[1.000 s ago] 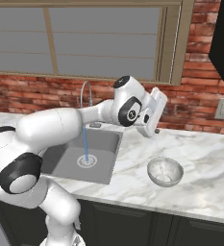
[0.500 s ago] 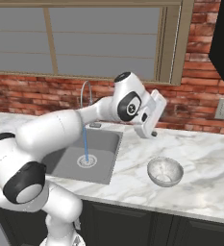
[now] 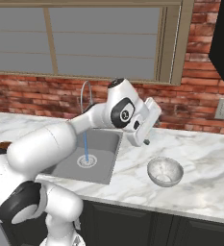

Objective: Rinse each bowl for a few seconds and place them down in the sink or on the counter.

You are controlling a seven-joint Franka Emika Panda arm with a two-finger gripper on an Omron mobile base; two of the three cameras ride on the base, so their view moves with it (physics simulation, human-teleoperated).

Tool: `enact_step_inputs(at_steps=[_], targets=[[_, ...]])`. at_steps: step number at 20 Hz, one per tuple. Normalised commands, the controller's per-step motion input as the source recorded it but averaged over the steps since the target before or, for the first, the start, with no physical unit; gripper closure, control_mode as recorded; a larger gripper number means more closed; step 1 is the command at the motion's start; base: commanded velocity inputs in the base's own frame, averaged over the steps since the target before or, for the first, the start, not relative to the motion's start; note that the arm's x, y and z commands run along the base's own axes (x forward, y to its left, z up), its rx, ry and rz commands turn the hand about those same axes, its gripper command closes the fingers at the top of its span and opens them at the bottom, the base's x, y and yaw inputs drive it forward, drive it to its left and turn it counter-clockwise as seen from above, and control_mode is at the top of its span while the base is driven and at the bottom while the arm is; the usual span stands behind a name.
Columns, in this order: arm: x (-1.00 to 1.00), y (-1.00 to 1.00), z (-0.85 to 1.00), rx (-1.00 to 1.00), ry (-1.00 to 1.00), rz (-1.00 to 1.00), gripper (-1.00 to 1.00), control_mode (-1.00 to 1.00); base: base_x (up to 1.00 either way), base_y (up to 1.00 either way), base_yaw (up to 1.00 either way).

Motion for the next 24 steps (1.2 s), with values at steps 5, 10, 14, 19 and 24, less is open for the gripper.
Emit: enact_step_inputs(at_steps=[5,10,14,19,24], targets=[[-0.12,0.15,-0.34,0.05,0.05,-0.06,-1.0,-1.0,0.0,0.0,0.0],[-0.05,0.11,-0.44,0.05,0.09,-0.14,-1.0,-1.0,0.0,0.0,0.0],[-0.1,0.1,-0.37,0.04,0.07,-0.15,-1.0,-1.0,0.0,0.0,0.0],[-0.12,0.04,-0.34,0.04,0.05,-0.14,-1.0,-1.0,0.0,0.0,0.0],[-0.08,0.03,-0.25,0.04,0.02,-0.07,-1.0,-1.0,0.0,0.0,0.0]])
